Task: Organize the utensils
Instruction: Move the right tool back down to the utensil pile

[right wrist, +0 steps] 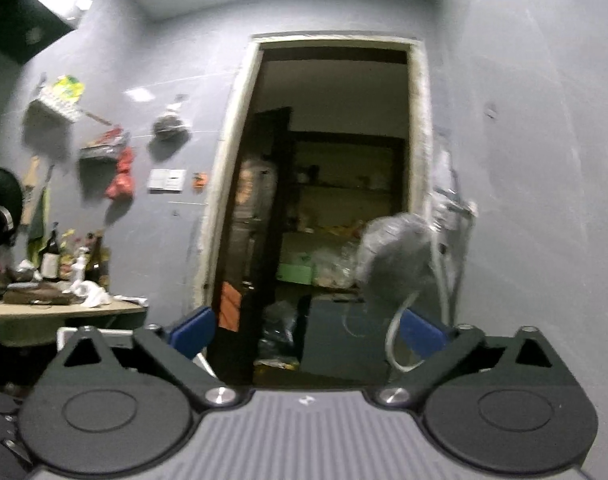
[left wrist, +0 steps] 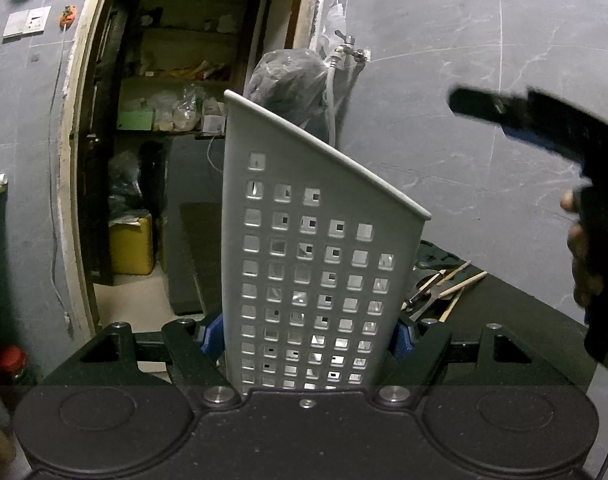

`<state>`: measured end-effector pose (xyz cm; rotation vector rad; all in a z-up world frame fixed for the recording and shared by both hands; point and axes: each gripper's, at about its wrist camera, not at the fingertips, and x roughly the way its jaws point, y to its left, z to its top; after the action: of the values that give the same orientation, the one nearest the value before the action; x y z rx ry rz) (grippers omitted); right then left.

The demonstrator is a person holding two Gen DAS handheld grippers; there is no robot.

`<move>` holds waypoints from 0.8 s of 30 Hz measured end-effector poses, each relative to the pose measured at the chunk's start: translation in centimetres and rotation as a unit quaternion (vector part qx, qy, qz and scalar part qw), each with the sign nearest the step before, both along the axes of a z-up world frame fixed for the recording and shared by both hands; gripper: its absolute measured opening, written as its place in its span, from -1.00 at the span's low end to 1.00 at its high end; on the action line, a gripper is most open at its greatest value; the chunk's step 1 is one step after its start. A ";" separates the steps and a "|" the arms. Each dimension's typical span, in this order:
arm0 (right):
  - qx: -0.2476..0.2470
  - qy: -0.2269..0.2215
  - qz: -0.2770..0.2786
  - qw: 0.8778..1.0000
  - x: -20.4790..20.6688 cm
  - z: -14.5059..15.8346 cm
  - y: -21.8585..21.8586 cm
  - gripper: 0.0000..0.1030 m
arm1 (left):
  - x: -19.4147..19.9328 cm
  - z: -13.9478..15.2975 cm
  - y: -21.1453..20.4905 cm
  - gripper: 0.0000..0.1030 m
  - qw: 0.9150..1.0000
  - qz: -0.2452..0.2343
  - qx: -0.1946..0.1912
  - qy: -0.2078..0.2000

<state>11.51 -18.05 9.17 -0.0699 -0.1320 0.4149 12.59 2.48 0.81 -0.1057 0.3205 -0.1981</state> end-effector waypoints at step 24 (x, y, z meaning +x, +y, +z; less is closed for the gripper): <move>0.192 0.233 0.033 0.953 5.0 -10.1 -8.4 1.00 | -0.4 0.2 -1.1 0.50 1.000 0.023 0.006 0.006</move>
<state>16.51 -26.43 -0.97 0.4173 0.2532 0.4556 12.20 1.40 0.98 -0.1032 0.3304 -0.1508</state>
